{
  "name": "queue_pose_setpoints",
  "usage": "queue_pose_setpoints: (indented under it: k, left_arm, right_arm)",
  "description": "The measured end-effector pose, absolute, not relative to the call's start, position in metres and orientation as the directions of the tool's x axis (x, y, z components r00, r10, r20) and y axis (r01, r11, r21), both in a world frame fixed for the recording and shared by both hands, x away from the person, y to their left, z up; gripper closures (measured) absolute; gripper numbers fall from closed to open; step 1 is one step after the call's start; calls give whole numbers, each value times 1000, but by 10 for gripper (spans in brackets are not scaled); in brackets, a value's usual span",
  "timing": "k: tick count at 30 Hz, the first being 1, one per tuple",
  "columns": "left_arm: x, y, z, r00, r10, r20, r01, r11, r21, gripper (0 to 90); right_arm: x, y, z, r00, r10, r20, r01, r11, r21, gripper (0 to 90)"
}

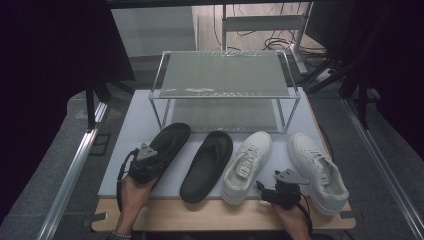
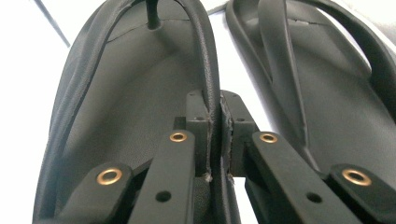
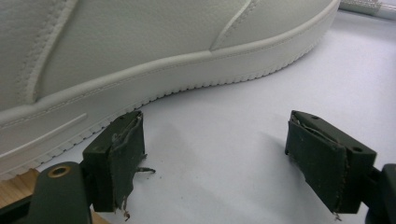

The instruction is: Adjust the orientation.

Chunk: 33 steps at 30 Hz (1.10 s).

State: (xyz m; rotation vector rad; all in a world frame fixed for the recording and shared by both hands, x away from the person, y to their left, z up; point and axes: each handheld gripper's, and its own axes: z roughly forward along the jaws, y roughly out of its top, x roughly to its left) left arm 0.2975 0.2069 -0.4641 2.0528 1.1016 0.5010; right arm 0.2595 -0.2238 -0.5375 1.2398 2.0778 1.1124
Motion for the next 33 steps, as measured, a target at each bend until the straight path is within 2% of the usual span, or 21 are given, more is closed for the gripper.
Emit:
queue_pose_setpoints:
  k: [33]
  left_arm:
    - [374, 152, -485, 495, 869, -25, 573, -304, 761, 833]
  right_arm:
    - [260, -224, -538, -485, 874, 12, 492, 262, 830, 186]
